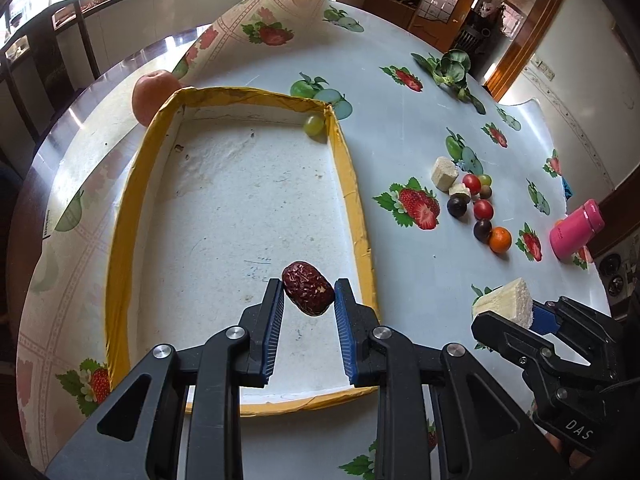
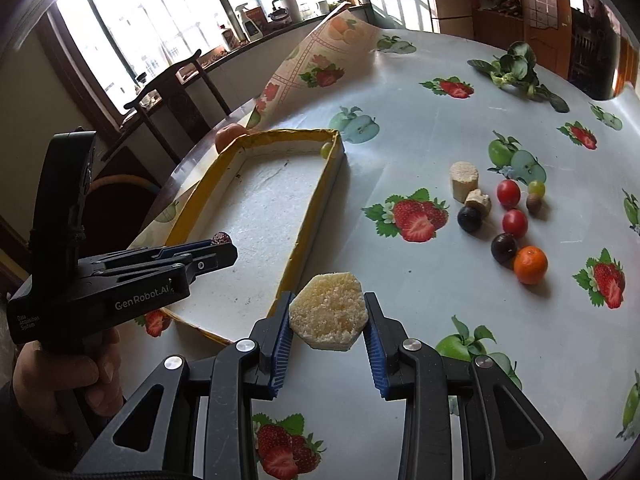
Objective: Organize fruits
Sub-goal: 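Carry the date and bread into the yellow tray and release both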
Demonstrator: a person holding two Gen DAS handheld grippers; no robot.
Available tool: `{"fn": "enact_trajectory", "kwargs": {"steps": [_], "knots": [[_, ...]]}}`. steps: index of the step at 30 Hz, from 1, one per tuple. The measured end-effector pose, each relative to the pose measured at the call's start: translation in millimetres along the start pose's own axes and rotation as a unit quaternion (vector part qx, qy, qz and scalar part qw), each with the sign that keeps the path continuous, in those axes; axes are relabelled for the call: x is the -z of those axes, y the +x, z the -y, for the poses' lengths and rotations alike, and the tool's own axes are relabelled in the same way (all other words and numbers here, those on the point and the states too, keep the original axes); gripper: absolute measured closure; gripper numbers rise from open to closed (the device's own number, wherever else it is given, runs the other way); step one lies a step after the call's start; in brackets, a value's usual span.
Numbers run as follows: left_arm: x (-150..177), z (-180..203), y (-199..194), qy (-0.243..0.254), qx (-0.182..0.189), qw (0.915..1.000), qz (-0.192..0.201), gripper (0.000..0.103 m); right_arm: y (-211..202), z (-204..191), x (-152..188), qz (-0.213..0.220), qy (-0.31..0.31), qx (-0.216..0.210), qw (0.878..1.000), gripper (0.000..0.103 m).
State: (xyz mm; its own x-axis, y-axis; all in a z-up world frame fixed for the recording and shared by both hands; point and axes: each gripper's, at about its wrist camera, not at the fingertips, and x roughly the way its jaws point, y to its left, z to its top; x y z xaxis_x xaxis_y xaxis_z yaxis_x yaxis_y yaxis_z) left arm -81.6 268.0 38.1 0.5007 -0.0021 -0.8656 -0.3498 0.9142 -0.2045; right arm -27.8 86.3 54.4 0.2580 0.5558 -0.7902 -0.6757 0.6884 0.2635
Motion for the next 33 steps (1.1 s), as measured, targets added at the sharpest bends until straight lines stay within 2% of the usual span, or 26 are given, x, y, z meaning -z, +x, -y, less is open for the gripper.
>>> {"fn": "enact_trajectory", "kwargs": {"steps": [12,23,33], "knots": [[4,-44,4,-0.039,-0.014,0.9991,-0.005,0.080,54,-64,-7,-0.037,-0.064,-0.049,0.996,0.069],[16,-67,30,-0.053,-0.016,0.9977,-0.039,0.080,127,-76,-5,-0.106,-0.088,-0.039,0.990,0.069],[34,-64,35,-0.023,-0.018,0.9976,-0.062,0.080,114,-77,20,-0.118,-0.089,-0.044,0.988,0.070]]}}
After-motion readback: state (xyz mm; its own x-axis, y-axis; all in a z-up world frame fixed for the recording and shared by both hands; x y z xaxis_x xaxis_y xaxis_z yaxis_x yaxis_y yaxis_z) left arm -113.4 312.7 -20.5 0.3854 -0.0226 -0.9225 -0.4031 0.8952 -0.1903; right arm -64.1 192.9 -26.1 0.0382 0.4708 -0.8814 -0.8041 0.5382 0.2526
